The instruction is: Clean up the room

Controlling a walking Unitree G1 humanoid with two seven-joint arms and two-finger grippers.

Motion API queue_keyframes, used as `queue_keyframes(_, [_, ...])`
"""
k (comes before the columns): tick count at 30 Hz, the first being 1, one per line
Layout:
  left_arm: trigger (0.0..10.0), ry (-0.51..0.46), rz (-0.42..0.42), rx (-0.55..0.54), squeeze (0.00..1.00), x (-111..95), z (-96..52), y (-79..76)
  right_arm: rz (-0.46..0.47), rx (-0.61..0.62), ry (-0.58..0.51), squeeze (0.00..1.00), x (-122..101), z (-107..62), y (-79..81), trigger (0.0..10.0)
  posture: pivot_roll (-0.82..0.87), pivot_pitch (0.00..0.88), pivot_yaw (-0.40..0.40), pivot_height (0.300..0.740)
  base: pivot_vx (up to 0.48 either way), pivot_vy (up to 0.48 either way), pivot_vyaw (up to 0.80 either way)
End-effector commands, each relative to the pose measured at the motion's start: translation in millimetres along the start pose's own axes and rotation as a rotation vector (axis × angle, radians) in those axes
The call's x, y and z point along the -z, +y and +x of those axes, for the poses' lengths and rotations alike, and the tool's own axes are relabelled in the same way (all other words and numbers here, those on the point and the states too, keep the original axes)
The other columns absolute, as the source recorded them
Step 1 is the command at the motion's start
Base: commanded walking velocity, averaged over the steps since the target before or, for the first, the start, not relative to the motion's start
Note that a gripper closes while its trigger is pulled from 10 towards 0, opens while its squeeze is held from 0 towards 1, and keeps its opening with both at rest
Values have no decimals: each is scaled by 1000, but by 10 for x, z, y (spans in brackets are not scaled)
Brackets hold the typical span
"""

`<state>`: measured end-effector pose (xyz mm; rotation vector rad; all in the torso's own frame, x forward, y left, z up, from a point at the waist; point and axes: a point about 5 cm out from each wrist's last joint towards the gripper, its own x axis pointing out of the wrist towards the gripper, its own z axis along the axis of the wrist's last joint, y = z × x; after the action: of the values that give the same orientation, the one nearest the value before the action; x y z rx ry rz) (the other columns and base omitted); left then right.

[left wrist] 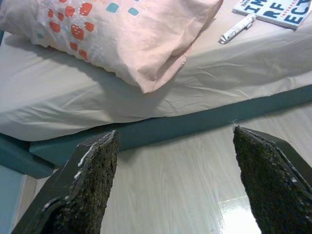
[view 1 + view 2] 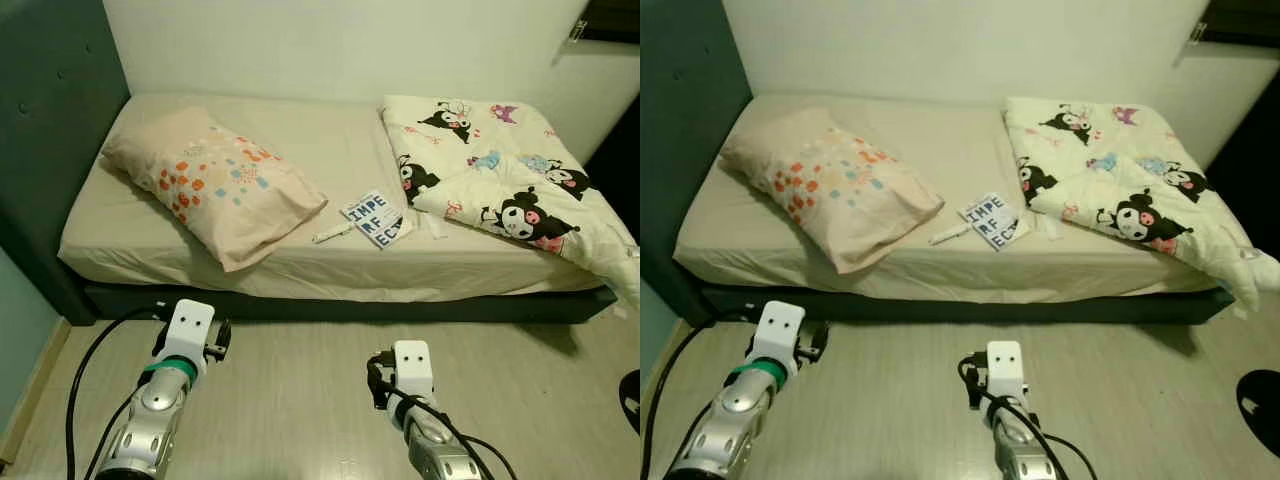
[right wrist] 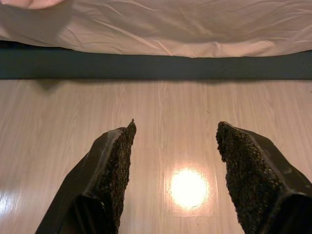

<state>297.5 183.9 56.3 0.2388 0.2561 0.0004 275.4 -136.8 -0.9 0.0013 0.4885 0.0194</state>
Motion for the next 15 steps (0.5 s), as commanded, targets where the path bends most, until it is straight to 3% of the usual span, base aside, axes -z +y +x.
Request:
queue_keyframes(1, [10000,17,2,10,0,51,-12,-14,-2,6,2,0,20,-6,-12,10000,112,0,11,740,0,0,0])
queue_keyframes(4, [10000,16,0,8,0,50,-13,-11,-4,4,0,0,12,-3,-9,10000,112,0,11,740,0,0,0])
queue_keyframes(15, [10000,3,-15,19,0,19,1,-23,-5,16,-14,0,-7,-2,-27,10000,104,0,22,740,324,0,0])
